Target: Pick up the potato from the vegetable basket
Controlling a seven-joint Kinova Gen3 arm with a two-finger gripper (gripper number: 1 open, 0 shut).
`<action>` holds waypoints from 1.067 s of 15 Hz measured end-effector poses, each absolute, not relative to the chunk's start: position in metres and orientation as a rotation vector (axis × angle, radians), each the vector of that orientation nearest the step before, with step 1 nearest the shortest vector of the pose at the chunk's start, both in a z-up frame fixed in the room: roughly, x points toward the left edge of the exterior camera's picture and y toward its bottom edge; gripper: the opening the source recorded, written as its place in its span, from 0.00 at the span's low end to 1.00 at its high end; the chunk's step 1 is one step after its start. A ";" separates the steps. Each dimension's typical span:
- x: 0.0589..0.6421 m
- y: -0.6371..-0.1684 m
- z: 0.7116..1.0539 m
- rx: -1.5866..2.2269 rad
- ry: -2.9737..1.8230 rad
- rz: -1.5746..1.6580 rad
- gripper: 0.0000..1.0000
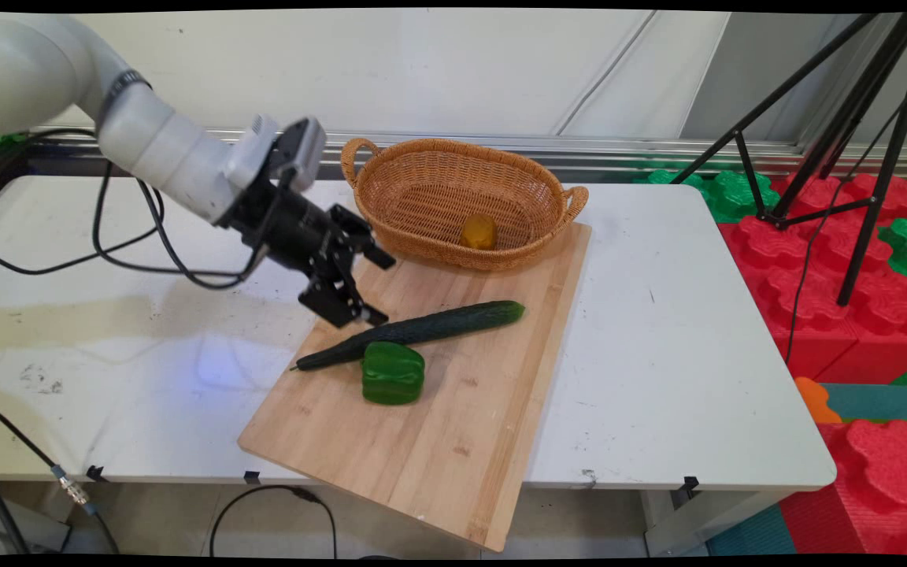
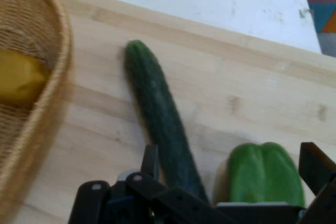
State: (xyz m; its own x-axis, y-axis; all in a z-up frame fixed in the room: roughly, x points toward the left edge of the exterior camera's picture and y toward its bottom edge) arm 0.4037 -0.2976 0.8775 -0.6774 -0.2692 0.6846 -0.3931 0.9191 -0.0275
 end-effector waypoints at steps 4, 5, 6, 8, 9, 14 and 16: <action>0.426 -0.312 0.900 0.505 -2.319 0.296 1.00; 0.431 -0.317 0.905 0.516 -2.310 0.315 1.00; 0.436 -0.323 0.909 0.527 -2.300 0.334 1.00; 0.442 -0.336 0.914 0.548 -2.286 0.363 1.00; 0.443 -0.342 0.915 0.557 -2.280 0.373 1.00; 0.443 -0.379 0.909 0.620 -2.246 0.406 1.00; 0.439 -0.396 0.902 0.647 -2.236 0.410 1.00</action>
State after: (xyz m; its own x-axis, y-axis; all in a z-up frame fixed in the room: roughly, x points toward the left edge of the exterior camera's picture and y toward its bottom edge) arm 0.4387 -0.3957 0.9023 -0.5838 -0.3216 0.7455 -0.5653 0.8200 -0.0890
